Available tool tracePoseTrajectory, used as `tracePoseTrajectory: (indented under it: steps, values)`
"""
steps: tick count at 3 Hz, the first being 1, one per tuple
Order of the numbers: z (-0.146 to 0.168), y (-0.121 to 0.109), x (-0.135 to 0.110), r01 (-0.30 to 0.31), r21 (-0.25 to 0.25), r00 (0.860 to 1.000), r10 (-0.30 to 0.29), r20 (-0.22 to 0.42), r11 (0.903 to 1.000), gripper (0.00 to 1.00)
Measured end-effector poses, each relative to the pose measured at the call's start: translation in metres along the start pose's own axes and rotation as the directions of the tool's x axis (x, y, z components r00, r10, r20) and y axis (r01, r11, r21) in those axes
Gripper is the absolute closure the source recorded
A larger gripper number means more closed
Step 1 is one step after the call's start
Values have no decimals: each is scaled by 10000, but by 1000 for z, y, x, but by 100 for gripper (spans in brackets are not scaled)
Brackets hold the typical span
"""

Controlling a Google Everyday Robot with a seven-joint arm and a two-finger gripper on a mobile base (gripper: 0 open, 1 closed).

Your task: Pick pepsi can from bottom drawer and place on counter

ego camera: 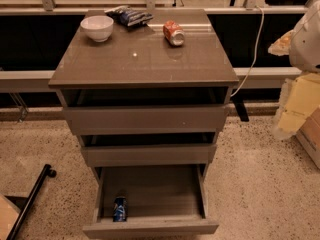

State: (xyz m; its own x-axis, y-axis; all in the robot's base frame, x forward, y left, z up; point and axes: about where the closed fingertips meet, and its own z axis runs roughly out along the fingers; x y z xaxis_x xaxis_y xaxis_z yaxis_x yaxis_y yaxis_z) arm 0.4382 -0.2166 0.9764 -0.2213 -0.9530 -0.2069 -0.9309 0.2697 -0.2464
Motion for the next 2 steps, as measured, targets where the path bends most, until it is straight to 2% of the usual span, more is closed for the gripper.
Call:
tracePoseTrajectory:
  steps: [1,2]
  values:
    - [0,0,0,-5,2,10000,5,3,10000,0]
    - [10,-4,-7,-793,271,9961,781,416,9965,0]
